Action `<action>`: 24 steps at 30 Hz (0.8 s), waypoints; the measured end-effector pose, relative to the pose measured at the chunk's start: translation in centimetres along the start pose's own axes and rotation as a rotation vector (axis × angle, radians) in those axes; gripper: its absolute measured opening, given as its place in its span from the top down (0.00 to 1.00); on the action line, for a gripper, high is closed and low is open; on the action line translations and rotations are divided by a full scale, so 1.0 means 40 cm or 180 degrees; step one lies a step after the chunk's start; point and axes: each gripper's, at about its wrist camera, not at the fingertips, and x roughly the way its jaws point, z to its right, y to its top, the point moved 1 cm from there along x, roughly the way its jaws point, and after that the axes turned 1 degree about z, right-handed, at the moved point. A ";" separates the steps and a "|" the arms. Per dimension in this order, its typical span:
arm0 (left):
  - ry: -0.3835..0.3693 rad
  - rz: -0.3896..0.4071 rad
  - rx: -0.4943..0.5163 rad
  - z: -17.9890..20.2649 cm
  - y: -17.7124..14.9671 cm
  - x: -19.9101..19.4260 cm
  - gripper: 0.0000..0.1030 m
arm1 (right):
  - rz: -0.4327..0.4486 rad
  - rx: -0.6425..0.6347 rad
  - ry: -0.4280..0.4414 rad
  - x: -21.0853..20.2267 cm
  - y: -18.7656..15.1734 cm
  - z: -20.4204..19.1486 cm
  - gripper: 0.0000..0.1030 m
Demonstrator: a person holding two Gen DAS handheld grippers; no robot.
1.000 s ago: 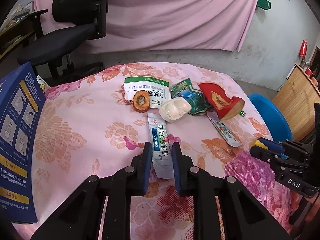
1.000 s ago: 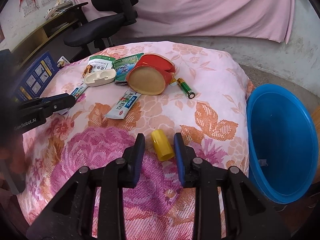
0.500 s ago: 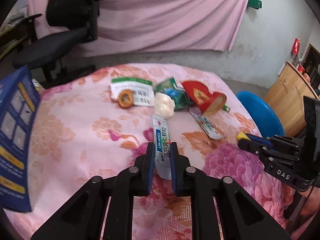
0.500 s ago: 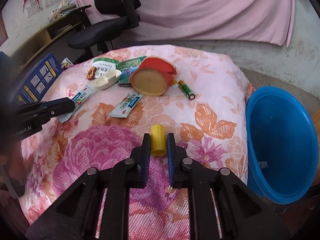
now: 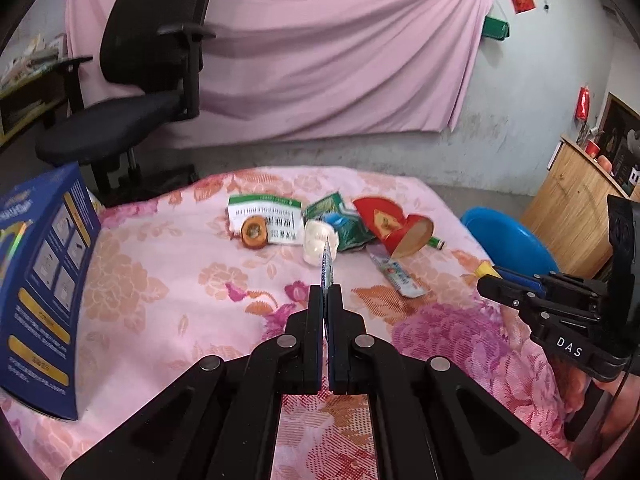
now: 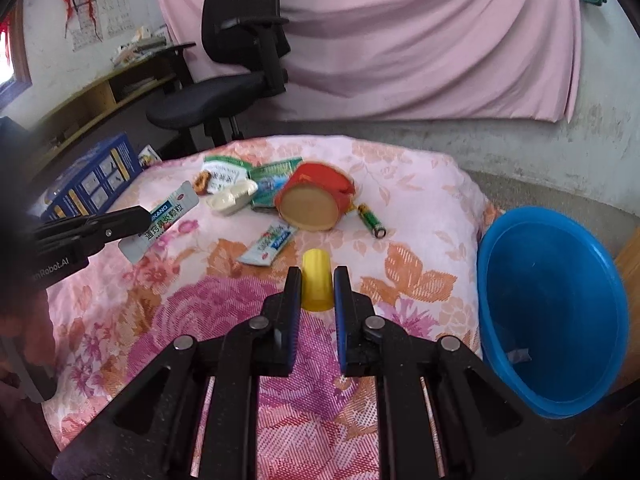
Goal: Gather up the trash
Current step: 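Lift the tube and yellow cap and carry them over the blue basin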
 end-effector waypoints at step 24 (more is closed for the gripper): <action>-0.0664 0.1983 0.0724 0.321 0.139 -0.229 1.00 | 0.2465 0.0236 -0.0895 -0.402 0.023 0.094 0.62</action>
